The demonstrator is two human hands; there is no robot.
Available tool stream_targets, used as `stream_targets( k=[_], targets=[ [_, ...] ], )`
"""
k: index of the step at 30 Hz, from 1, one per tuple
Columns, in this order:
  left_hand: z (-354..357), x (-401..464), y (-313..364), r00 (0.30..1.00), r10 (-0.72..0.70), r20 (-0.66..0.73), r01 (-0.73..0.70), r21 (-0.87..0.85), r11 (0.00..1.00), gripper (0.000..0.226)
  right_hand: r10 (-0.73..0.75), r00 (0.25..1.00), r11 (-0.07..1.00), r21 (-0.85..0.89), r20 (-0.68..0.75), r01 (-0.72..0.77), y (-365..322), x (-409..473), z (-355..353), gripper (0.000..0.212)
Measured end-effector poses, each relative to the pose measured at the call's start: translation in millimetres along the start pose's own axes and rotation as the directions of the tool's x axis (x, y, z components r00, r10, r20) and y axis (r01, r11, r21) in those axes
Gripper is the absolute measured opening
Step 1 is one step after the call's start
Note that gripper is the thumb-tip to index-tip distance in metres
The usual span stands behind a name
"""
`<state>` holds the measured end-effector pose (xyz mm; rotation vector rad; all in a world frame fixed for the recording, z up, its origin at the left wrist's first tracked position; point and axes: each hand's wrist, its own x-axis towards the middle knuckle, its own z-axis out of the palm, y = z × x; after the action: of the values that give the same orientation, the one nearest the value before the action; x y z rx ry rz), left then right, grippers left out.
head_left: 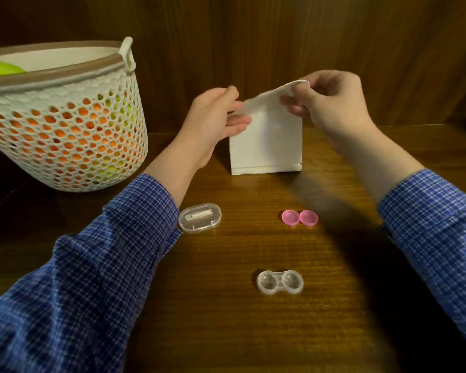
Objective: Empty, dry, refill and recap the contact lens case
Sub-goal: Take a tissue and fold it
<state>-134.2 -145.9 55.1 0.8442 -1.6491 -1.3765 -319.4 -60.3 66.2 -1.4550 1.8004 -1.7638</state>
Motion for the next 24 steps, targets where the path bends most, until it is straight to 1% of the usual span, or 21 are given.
stream_targets(
  k=[3, 5, 8, 10, 11, 14, 16, 18, 21, 24],
  targets=[
    [-3.0, -0.8, 8.0, 0.999, -0.044, 0.01, 0.045, -0.148, 0.988, 0.045, 0.052, 0.997, 0.996, 0.076, 0.048, -0.055, -0.9, 1.7, -1.7, 0.012],
    [-3.6, -2.2, 11.2, 0.998, -0.055, 0.03, 0.06, -0.207, 0.976, 0.047, 0.082, 0.996, 0.988, 0.129, 0.035, -0.086, -2.1, 2.5, -2.7, 0.011],
    [-2.7, -4.4, 13.2, 0.999, -0.022, 0.046, 0.035, -0.293, 0.956, 0.049, 0.159, 0.987, 0.964, 0.216, 0.009, -0.157, -5.9, 3.8, -2.1, 0.007],
    [-3.2, -4.7, 15.2, 0.998, -0.005, 0.059, 0.024, -0.331, 0.943, 0.05, 0.198, 0.98, 0.956, 0.224, -0.005, -0.192, -7.5, 4.3, -0.8, 0.006],
    [-4.0, -4.9, 16.8, 0.998, -0.003, 0.067, 0.026, -0.353, 0.935, 0.049, 0.194, 0.981, 0.962, 0.202, -0.021, -0.186, -7.5, 4.2, -0.3, 0.007],
    [-5.8, -6.8, 21.6, 0.998, -0.005, 0.07, 0.036, -0.439, 0.898, 0.048, 0.137, 0.989, 0.981, 0.149, -0.049, -0.128, -9.3, 1.2, 0.1, 0.01],
    [-6.2, -7.6, 24.7, 0.998, 0.008, 0.059, 0.021, -0.47, 0.883, 0.047, 0.069, 0.997, 0.989, 0.132, -0.044, -0.062, -12.4, -0.4, -1.1, 0.011],
    [-6.7, -6.5, 27.2, 0.998, 0.039, 0.047, -0.014, -0.441, 0.897, 0.046, -0.009, 1.0, 0.994, 0.11, -0.018, 0.011, -16.3, -1.2, -2.1, 0.012],
    [-7.6, -4.9, 29.9, 0.997, 0.067, 0.045, -0.046, -0.369, 0.928, 0.045, -0.059, 0.998, 0.994, 0.09, 0.003, 0.059, -21.8, -2.8, -1.7, 0.016],
    [-8.5, -4.0, 31.3, 0.996, 0.088, 0.019, -0.073, -0.397, 0.915, 0.041, -0.096, 0.995, 0.987, 0.128, -0.001, 0.095, -25.2, -6.4, -2.6, 0.016]
  ],
)
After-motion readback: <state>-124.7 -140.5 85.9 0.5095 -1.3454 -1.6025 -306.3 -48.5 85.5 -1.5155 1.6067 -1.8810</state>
